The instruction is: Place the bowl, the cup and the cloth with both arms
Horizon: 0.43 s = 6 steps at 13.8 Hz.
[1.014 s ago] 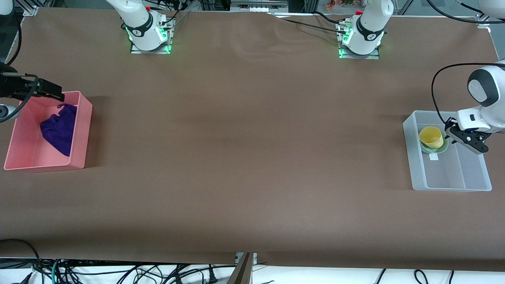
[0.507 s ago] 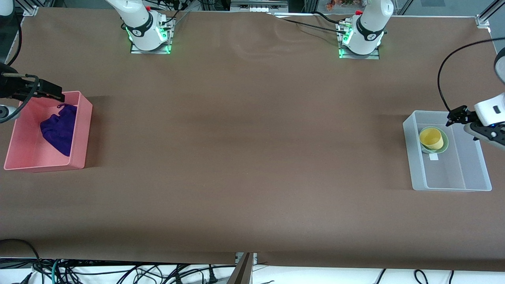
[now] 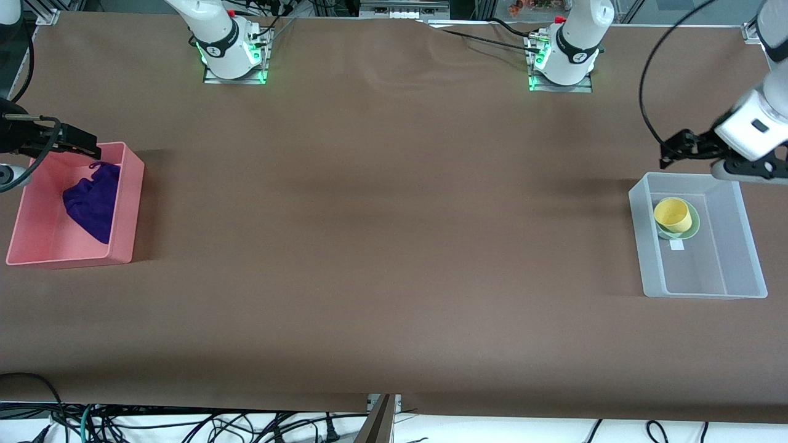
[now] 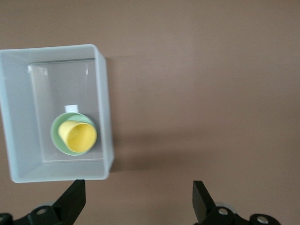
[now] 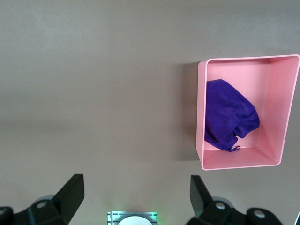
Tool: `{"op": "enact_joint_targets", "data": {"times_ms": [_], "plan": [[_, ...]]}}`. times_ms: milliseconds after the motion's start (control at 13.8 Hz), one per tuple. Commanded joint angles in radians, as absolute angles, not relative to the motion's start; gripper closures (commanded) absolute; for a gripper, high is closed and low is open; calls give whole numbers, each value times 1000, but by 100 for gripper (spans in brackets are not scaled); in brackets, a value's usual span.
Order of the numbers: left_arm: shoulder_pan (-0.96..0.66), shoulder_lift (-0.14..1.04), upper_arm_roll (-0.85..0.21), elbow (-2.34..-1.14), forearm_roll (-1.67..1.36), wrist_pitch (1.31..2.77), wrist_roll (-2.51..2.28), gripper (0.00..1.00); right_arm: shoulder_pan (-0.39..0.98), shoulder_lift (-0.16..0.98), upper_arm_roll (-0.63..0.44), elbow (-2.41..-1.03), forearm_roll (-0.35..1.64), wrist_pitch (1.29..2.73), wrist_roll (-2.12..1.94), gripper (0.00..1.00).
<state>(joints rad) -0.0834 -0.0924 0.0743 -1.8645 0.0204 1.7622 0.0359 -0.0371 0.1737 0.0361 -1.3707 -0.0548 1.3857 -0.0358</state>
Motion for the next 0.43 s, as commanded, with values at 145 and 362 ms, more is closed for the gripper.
{"op": "enact_joint_targets", "data": {"times_ms": [145, 362], "plan": [[-2, -66, -75, -1783, -11, 1692, -23, 0, -37, 183, 37, -1347, -58, 1381, -38, 0], [-2, -66, -75, -1779, -11, 1692, -21, 0, -37, 183, 35, -1347, -58, 1381, -40, 0]]}}
